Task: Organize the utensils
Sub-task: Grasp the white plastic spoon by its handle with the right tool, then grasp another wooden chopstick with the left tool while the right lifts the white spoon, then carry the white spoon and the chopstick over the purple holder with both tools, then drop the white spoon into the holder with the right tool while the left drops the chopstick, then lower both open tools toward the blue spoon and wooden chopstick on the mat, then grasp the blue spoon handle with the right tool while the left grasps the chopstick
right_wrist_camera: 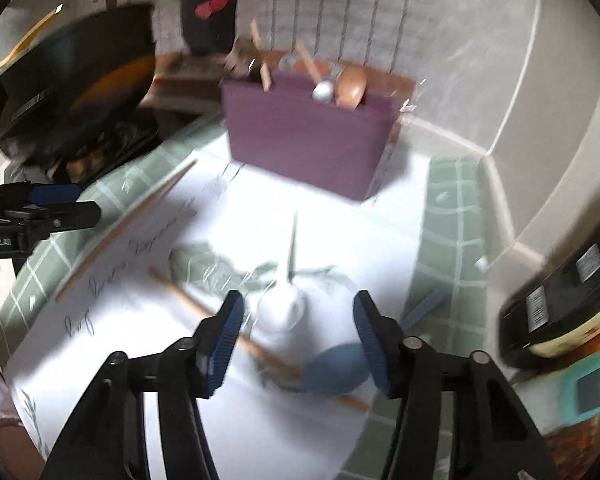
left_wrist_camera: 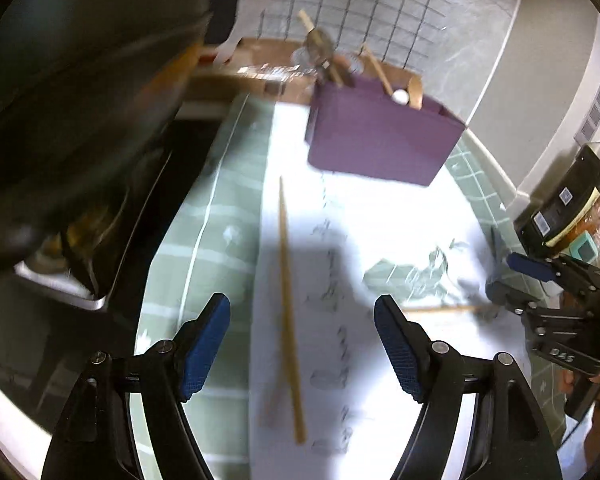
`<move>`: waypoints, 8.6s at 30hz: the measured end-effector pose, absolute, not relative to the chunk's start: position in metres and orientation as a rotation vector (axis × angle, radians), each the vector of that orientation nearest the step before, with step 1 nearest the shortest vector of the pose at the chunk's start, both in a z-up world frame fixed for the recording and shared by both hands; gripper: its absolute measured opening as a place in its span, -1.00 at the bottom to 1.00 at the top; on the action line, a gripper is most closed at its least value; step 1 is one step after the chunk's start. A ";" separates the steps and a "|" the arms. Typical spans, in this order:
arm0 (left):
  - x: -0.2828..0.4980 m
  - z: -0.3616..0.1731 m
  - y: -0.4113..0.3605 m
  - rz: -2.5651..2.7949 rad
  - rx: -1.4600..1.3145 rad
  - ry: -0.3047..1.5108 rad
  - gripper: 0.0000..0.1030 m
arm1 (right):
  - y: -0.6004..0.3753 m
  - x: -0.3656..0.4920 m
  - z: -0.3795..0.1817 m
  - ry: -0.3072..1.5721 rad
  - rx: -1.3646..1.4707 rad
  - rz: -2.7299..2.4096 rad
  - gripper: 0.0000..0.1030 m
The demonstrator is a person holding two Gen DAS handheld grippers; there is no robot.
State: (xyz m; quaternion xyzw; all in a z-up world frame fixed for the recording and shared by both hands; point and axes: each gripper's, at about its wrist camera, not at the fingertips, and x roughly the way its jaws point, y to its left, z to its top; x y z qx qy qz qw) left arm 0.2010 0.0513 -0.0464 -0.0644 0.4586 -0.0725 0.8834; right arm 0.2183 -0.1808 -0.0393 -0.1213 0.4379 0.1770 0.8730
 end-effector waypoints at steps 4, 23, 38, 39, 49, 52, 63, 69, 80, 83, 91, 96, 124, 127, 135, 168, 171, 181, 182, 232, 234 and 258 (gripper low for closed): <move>0.186 -0.045 0.062 -0.189 -0.147 0.990 0.45 | -0.162 0.209 -0.059 0.941 -0.334 0.425 -0.12; 0.191 -0.044 0.041 -0.217 -0.068 1.034 0.47 | -0.169 0.187 -0.073 1.020 -0.175 0.511 -0.05; 0.234 -0.073 0.040 -0.248 -0.138 1.107 0.46 | -0.193 0.239 -0.046 0.970 -0.072 0.346 -0.41; 0.235 -0.073 0.043 -0.250 -0.151 1.107 0.46 | -0.187 0.248 -0.049 0.978 -0.079 0.347 -0.51; 0.236 -0.063 0.066 -0.256 -0.182 1.076 0.46 | -0.146 0.323 -0.078 1.081 -0.147 0.338 -0.71; 0.242 -0.066 0.063 -0.261 -0.175 1.083 0.40 | -0.147 0.321 -0.085 1.113 -0.124 0.357 -0.77; 0.305 -0.081 0.029 -0.164 0.015 1.141 -0.22 | -0.163 0.280 -0.061 1.023 -0.177 0.342 -0.84; 0.328 -0.092 0.024 -0.149 0.038 1.209 -0.68 | -0.182 0.258 -0.046 0.989 -0.175 0.345 -0.84; 0.293 -0.062 0.029 -0.224 -0.079 1.063 -0.87 | -0.196 0.245 -0.032 0.960 -0.152 0.336 -0.84; 0.265 -0.035 0.023 -0.258 -0.083 0.960 -0.87 | -0.191 0.239 -0.023 0.939 -0.150 0.360 -0.84; 0.220 0.024 0.015 -0.325 -0.166 0.801 -0.87 | -0.172 0.221 0.008 0.860 -0.134 0.429 -0.84; 0.211 0.045 0.006 -0.302 -0.113 0.721 -0.87 | -0.164 0.214 0.019 0.819 -0.130 0.430 -0.84; 0.298 0.242 -0.006 -0.296 -0.071 0.303 -0.87 | -0.157 0.294 0.214 0.336 -0.167 0.266 -0.84; 0.321 0.227 -0.009 -0.280 -0.058 0.319 -0.87 | -0.157 0.312 0.205 0.344 -0.131 0.275 -0.84; 0.375 0.151 -0.010 -0.253 -0.082 0.458 -0.87 | -0.152 0.364 0.135 0.477 -0.093 0.334 -0.84; 0.407 0.021 -0.004 -0.131 -0.082 0.720 -0.69 | -0.159 0.434 0.008 0.630 -0.042 0.315 -0.84; 0.404 0.023 0.001 -0.126 -0.098 0.713 -0.24 | -0.160 0.426 0.008 0.642 -0.024 0.334 -0.84; 0.377 0.049 0.000 -0.126 -0.093 0.677 -0.02 | -0.169 0.389 0.016 0.682 -0.098 0.305 -0.06; 0.374 0.051 -0.001 -0.125 -0.092 0.677 -0.02 | -0.171 0.385 0.020 0.685 -0.099 0.308 -0.06; 0.223 -0.084 -0.099 -0.350 0.030 1.116 -0.80 | -0.226 0.223 -0.074 0.989 -0.124 0.217 -0.85; 0.219 -0.079 -0.092 -0.336 0.042 1.097 -0.81 | -0.220 0.221 -0.072 0.982 -0.126 0.234 -0.86; 0.197 -0.073 0.036 -0.084 -0.074 1.071 -0.81 | -0.188 0.184 -0.067 1.039 -0.072 0.401 -0.83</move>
